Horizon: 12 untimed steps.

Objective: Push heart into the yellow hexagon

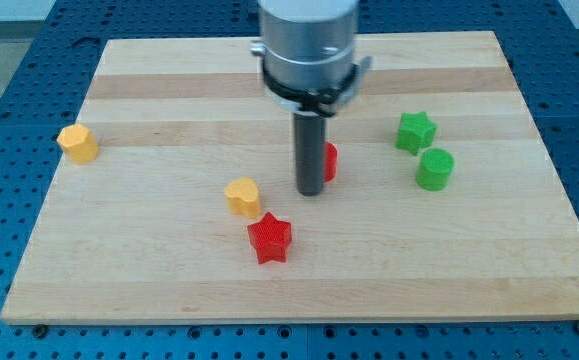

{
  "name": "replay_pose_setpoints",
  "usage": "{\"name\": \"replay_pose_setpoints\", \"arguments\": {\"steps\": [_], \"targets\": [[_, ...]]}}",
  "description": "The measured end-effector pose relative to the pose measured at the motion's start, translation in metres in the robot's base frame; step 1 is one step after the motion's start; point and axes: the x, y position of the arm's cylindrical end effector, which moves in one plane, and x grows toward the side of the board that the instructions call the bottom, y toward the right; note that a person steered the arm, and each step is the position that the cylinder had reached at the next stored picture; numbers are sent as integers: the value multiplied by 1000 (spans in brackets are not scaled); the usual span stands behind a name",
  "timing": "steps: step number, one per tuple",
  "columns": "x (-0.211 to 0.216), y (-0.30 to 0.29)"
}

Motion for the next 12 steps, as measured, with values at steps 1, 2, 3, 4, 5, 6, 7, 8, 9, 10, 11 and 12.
{"name": "replay_pose_setpoints", "arguments": {"steps": [1, 2, 3, 4, 5, 6, 7, 8, 9, 10, 11, 12], "targets": [[40, -9], [39, -97], [-6, -162], [-13, -164], [5, -149], [23, -137], [24, -95], [24, -53], [6, -57], [-25, -141], [-43, -220], [-40, -205]]}}
